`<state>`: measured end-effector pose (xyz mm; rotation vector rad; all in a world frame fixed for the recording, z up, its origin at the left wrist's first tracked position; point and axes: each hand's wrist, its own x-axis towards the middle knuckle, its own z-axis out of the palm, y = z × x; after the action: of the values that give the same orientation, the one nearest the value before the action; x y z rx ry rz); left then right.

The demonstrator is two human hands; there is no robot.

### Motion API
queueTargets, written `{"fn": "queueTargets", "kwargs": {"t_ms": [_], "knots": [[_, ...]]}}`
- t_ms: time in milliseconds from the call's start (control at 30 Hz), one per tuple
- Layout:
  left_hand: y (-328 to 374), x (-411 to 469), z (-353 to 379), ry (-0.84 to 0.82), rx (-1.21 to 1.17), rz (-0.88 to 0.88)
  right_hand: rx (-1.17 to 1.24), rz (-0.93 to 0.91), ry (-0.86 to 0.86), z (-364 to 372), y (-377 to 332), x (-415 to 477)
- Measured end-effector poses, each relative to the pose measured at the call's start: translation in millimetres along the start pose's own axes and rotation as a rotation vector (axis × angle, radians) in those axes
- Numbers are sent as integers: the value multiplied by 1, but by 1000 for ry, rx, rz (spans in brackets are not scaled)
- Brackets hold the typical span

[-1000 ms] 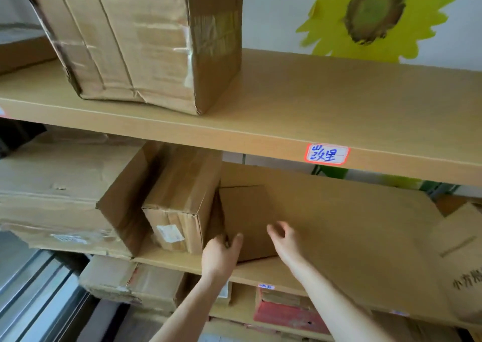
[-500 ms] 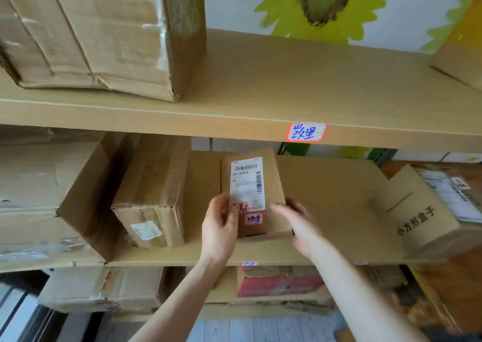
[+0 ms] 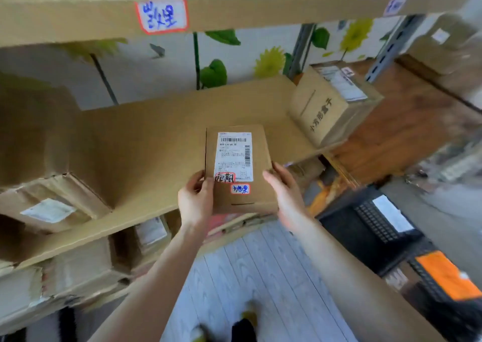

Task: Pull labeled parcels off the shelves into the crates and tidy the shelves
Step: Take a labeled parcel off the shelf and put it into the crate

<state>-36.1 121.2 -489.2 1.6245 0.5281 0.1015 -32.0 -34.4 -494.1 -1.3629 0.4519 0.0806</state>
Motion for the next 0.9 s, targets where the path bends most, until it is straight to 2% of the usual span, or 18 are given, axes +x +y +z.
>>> {"fn": "queueTargets", "kwargs": {"t_ms": [100,267,367,500,600,700,900], "knots": [[-16,-36,40,-77,-10,-30,-4,-33,132,-60,16,-21],[-46,-114,133,-392,36,-100,29,-26,319,-194,42,-59],[-67,-173,210,-641,86,-198,76,44,448,-295,57,-85],[-97,-263,315,-858,136,-405,109,130,577,-441,79,-122],[-122,-319,376,-937,176,-529,120,218,673,-525,92,-147],[-150,-355,430,-926,219,-631,153,331,715,-587,109,-154],[-220,-371,545,-1086,480,-718,321,499,773,-688,162,-112]]}}
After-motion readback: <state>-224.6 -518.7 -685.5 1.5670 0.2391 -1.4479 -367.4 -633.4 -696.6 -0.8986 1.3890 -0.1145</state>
